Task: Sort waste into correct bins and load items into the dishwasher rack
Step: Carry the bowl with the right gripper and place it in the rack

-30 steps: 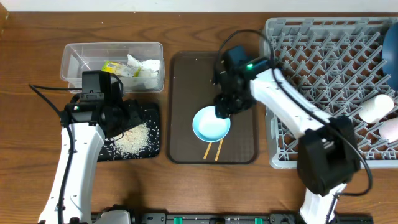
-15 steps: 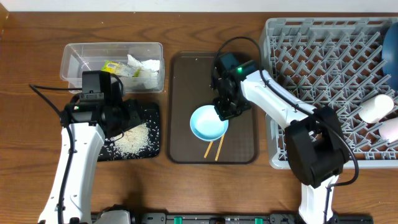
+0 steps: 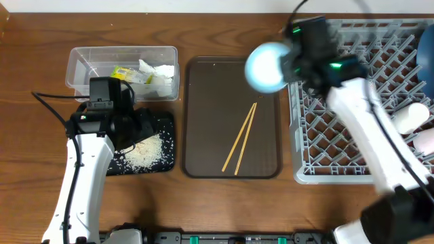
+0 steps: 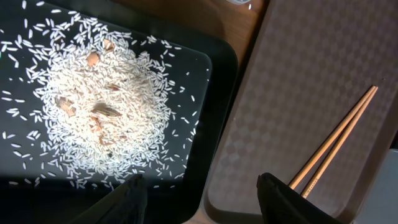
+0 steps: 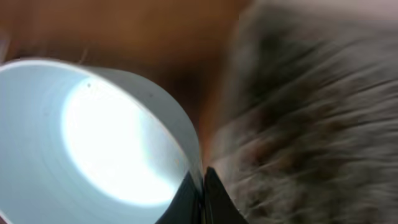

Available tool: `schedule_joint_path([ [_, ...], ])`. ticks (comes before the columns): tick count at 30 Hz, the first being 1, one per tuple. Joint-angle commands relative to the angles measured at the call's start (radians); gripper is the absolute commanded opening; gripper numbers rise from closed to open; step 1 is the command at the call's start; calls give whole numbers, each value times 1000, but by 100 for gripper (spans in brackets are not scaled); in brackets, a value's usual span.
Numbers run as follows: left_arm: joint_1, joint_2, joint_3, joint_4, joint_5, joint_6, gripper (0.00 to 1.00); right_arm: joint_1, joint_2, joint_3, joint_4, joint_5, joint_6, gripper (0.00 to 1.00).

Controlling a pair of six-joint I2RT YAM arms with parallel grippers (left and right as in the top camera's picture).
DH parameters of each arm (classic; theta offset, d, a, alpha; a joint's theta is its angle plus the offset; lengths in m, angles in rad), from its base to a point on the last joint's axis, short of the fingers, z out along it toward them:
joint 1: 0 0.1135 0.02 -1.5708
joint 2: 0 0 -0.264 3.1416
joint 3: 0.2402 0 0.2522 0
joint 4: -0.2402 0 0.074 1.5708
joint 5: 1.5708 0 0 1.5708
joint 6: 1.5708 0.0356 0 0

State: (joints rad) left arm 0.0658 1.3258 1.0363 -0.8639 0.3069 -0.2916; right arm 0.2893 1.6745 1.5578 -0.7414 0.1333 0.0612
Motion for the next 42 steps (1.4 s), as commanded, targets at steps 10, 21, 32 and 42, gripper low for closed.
schedule_joint_path([
  [10, 5, -6, 6, -2, -13, 6, 60, -206, 19, 5, 307, 711, -421, 1],
  [21, 5, -6, 6, -3, -13, 6, 60, -315, 180, 5, 479, 860, -602, 1],
  [32, 5, -6, 6, -3, -13, 6, 60, -366, 299, 5, 554, 917, -661, 1],
  [42, 5, -6, 6, -3, -13, 6, 60, -357, 391, -1, 451, 917, -589, 1],
])
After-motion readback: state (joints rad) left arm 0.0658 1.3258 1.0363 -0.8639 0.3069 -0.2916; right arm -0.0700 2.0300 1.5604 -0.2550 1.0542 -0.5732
